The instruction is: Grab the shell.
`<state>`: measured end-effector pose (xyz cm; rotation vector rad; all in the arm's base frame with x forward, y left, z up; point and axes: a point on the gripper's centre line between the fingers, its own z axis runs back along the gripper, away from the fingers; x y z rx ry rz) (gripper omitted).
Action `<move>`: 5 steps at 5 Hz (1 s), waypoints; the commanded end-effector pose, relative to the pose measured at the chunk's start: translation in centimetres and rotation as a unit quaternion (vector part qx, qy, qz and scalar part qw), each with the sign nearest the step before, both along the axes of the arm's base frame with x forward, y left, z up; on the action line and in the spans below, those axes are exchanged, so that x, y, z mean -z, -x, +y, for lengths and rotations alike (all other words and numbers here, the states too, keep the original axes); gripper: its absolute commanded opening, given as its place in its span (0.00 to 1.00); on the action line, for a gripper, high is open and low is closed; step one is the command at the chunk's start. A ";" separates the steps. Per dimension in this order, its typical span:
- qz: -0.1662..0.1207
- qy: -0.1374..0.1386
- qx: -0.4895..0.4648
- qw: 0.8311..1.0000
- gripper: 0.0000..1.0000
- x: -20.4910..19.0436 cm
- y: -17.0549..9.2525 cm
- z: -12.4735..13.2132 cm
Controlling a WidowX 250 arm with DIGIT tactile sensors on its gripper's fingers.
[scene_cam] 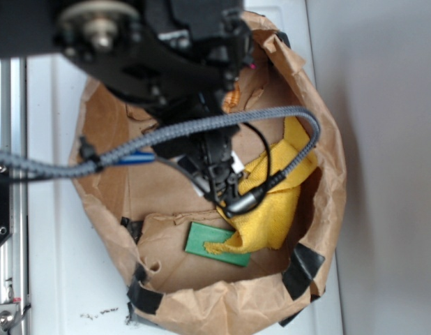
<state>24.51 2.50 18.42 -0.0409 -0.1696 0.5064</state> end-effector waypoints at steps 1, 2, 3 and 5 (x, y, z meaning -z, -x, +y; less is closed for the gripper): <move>0.010 -0.028 0.012 0.999 1.00 2.5 -1.2 0.1; -0.008 -0.038 0.001 0.999 1.00 5.4 -1.6 0.0; -0.001 -0.058 -0.006 0.998 1.00 8.0 -2.7 0.3; -0.007 -0.066 -0.053 0.996 1.00 9.6 -3.4 3.7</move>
